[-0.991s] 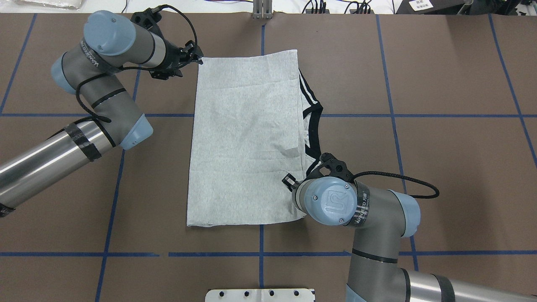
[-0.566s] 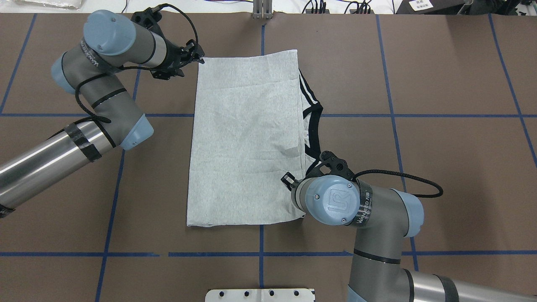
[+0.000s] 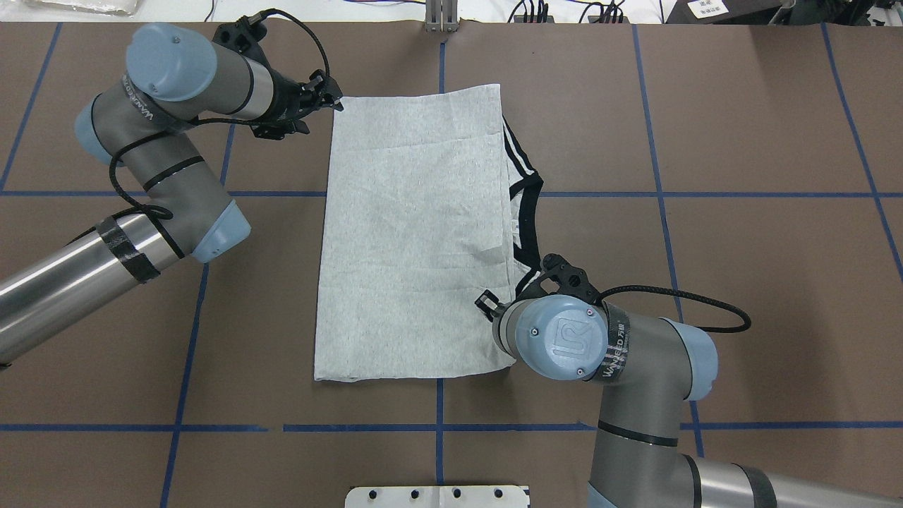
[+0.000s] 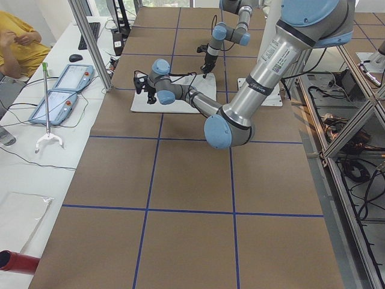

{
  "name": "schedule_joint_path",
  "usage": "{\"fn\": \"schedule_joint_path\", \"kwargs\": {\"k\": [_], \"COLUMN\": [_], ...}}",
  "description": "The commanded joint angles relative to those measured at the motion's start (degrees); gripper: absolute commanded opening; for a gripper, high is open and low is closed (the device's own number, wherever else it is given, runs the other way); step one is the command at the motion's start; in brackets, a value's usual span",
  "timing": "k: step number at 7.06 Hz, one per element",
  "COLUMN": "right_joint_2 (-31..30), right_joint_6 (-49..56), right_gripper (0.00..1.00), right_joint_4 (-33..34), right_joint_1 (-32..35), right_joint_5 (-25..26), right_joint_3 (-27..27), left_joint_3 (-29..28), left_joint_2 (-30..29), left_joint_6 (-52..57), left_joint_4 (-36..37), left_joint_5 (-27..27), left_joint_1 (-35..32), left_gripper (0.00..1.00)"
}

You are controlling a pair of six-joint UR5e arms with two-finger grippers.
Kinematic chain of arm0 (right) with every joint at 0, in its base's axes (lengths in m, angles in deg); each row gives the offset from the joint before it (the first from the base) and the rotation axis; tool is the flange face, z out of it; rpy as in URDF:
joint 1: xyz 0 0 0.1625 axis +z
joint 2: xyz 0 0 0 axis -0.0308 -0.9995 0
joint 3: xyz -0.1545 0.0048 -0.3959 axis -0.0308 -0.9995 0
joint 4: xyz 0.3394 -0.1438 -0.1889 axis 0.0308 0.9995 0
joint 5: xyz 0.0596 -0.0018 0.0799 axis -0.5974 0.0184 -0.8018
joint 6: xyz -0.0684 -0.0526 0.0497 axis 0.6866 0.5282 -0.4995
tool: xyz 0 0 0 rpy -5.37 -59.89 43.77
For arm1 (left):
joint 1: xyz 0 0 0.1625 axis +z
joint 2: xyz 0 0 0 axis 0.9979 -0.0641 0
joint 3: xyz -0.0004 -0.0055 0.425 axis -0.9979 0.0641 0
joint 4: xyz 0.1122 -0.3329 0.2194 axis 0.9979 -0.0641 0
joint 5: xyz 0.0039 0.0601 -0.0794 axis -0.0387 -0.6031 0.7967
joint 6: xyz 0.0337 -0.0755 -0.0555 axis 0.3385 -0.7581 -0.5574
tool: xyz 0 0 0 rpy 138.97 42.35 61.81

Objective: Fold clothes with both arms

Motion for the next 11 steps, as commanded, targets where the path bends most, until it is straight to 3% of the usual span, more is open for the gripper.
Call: {"fn": "schedule_joint_path", "kwargs": {"k": [1,2,4,9,11], "right_joint_2": [0.13,0.39,0.3,2.32,2.24], "right_joint_6": [0.07,-0.36,-0.45,-0.45,-0.45], "right_gripper": [0.63,0.74,0.85,0.8,0.68], "right_joint_4": [-0.3,-0.39,-0.39,-0.3,-0.3], "right_joint_1": [-0.02,-0.2,-1.77,-1.87,-1.87], "right_joint_5": [0.04,0.04,0.04,0.04,-0.05], "right_joint_3": [-0.12,-0.73,-1.35,-3.19,-3.72], "left_joint_3": [0.17,0.17,0.17,0.17,0.26], "left_joint_2": [0.1,0.1,0.1,0.1,0.1], "left_joint_6": [-0.1,-0.28,-1.25,-1.34,-1.34], "left_joint_4": [0.0,0.0,0.0,0.0,0.0], "left_joint_5": [-0.02,-0.02,-0.02,-0.02,-0.02], "left_joint_1": [0.03,0.03,0.11,0.03,0.11], "left_gripper": [0.76,0.76,0.76,0.76,0.76]}}
